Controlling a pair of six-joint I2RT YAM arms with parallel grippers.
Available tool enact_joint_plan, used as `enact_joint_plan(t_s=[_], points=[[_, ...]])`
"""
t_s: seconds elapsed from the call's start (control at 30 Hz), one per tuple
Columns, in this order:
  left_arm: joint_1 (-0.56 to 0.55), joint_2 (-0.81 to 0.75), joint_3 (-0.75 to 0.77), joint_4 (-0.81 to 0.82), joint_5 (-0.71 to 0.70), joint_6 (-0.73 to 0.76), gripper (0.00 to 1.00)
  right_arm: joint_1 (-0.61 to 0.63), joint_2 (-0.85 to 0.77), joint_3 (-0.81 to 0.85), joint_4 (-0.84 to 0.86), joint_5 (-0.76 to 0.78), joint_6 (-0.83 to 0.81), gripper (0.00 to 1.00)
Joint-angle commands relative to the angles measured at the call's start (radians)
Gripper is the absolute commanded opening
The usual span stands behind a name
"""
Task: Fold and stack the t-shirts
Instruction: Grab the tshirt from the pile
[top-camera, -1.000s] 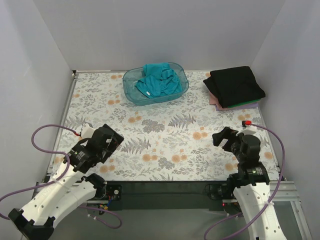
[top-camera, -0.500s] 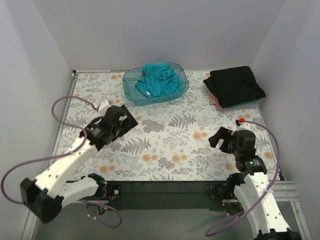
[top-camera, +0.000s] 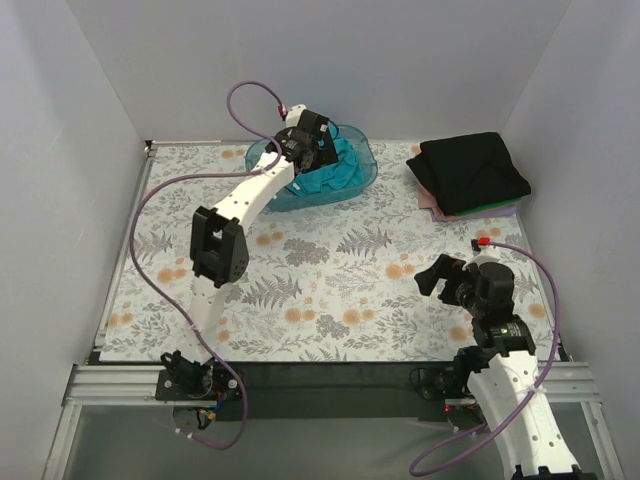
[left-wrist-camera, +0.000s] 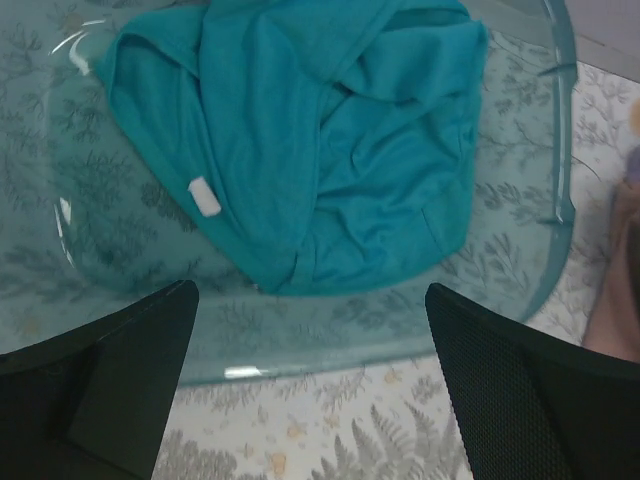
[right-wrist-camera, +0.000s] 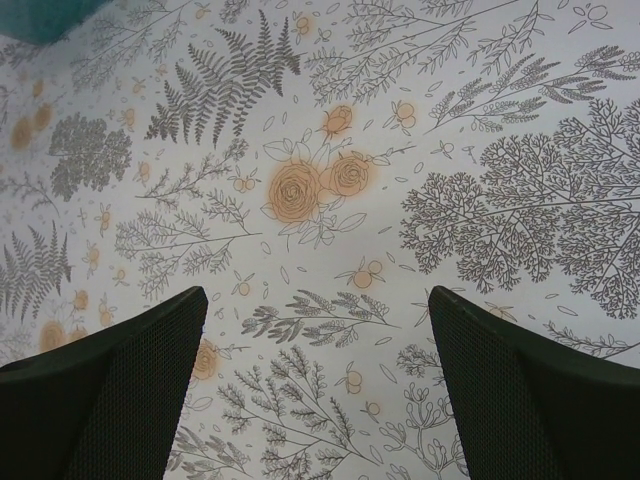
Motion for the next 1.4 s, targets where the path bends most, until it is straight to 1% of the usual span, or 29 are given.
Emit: enact_joint_plan(t_s=[0.0,0.03,0.1,0.13,0.17,0.23,0.3,0.43,0.6,0.63,0.67,0.7,0.8,0.83,0.87,0.93,0.97,1.03,1.17,1.33,1.37], points=[[0.042,0.157,0.26,-0.12,-0.052,0.095,0.98,-0.001,0.011,-0.019,0.066,-0.032,-0.011,0.98],[0.051,0.211,0.288,-0.079,-0.053,0.115,0.98,0.001,0.017,-0.021,0.072,-0.037,-0.011,0.98],[0.075,0.231,0.251,-0.001,-0.018,0.132,0.98,0.001,0.04,-0.021,0.076,-0.037,-0.016,0.98],[0.083,0.236,0.23,0.068,-0.016,0.115,0.98,0.001,0.048,-0.019,0.076,-0.057,-0.02,0.98],[0.091,0.247,0.199,0.093,-0.007,0.11,0.98,0.001,0.055,-0.018,0.076,-0.065,-0.029,0.98],[0.111,0.268,0.188,0.142,0.004,0.098,0.98,0.002,0.072,-0.016,0.078,-0.08,-0.032,0.98],[0.122,0.319,0.217,0.145,0.023,0.069,0.98,0.002,0.075,-0.016,0.078,-0.081,-0.032,0.98],[0.128,0.398,0.239,0.205,0.049,0.07,0.98,0.002,0.062,-0.021,0.078,-0.075,-0.031,0.98],[0.129,0.49,0.256,0.228,0.086,0.053,0.98,0.002,0.046,-0.021,0.078,-0.059,-0.028,0.98],[0.131,0.498,0.254,0.234,0.095,0.049,0.95,0.001,0.046,-0.021,0.078,-0.049,-0.028,0.98],[0.131,0.504,0.253,0.24,0.108,0.046,0.89,0.001,0.048,-0.021,0.078,-0.043,-0.025,0.98],[0.131,0.509,0.253,0.254,0.132,0.04,0.71,0.002,0.051,-0.019,0.076,-0.043,-0.026,0.98],[0.131,0.505,0.257,0.286,0.157,0.03,0.36,0.002,0.058,-0.021,0.078,-0.051,-0.025,0.98],[0.132,0.492,0.259,0.296,0.151,0.027,0.21,0.001,0.06,-0.023,0.078,-0.052,-0.025,0.98],[0.132,0.485,0.265,0.305,0.14,0.027,0.14,0.001,0.061,-0.023,0.078,-0.055,-0.025,0.98],[0.134,0.465,0.262,0.342,0.102,0.026,0.03,0.001,0.062,-0.024,0.078,-0.068,-0.026,0.98],[0.135,0.445,0.26,0.354,0.099,0.018,0.0,0.002,0.057,-0.023,0.078,-0.071,-0.026,0.98],[0.137,0.425,0.268,0.374,0.106,0.007,0.0,0.002,0.051,-0.026,0.078,-0.071,-0.023,0.98],[0.137,0.315,0.262,0.415,0.172,-0.017,0.0,0.002,0.046,-0.026,0.078,-0.065,-0.026,0.98],[0.134,0.109,0.257,0.429,0.235,-0.011,0.0,0.001,0.057,-0.024,0.079,-0.06,-0.029,0.98],[0.134,0.069,0.247,0.428,0.279,-0.003,0.0,0.001,0.057,-0.021,0.079,-0.058,-0.029,0.98]])
